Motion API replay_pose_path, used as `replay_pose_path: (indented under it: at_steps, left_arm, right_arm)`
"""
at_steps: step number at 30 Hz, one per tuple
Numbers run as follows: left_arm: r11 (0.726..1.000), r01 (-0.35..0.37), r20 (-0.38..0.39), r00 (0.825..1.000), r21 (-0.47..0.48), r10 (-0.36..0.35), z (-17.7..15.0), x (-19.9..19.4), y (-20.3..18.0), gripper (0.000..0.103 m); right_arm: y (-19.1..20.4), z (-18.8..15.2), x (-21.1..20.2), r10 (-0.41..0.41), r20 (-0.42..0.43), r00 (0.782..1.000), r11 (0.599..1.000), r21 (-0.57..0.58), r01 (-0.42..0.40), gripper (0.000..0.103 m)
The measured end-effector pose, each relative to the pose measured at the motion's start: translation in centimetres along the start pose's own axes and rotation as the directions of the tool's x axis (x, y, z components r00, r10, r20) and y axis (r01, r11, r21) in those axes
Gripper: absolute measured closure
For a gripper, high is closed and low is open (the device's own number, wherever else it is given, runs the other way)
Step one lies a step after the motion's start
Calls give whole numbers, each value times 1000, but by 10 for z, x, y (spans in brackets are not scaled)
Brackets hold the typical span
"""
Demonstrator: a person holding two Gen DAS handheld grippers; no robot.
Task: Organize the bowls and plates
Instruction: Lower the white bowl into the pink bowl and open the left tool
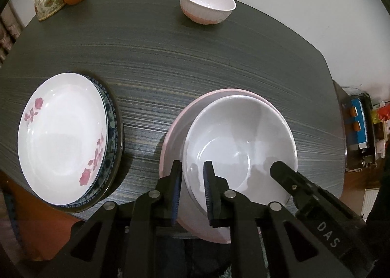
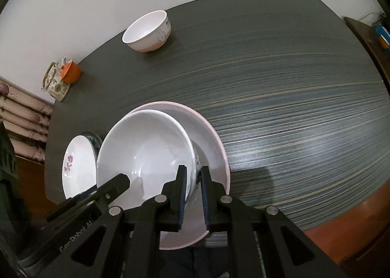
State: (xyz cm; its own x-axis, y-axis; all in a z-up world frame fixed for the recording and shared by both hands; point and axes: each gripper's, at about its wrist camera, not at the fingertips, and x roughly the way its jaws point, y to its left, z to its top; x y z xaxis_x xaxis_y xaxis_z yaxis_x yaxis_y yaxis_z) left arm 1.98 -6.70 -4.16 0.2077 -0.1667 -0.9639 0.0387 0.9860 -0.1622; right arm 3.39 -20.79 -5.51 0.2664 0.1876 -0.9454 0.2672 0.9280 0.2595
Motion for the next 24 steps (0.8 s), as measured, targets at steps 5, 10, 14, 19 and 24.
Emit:
replay_pose_path:
  at_steps: [5, 10, 14, 19, 24]
  left_arm:
    - [1000, -11, 3, 1000, 9, 11, -2, 0, -4, 82]
    - [1000, -21, 5, 1000, 11, 21, -3, 0, -6, 82]
    - [1000, -24, 0, 1000, 13, 24, -4, 2, -8, 76]
    - [999, -31, 2, 1000, 30, 31, -4, 1, -13, 71]
    - [1000, -13, -3, 1000, 10, 13, -3, 0, -11, 68]
  right_arm:
    - [-2, 1, 1, 4, -4, 1000, 1000, 1, -4, 91]
    - [-4, 0, 2, 6, -12, 1000, 1000, 9, -6, 91]
    - [-4, 0, 4, 7, -16, 1000, 1000, 7, -7, 91]
    - [-5, 0, 5, 8, -24, 1000, 1000, 10, -7, 91]
    - [-5, -1, 5, 7, -28, 1000, 1000, 10, -7, 90]
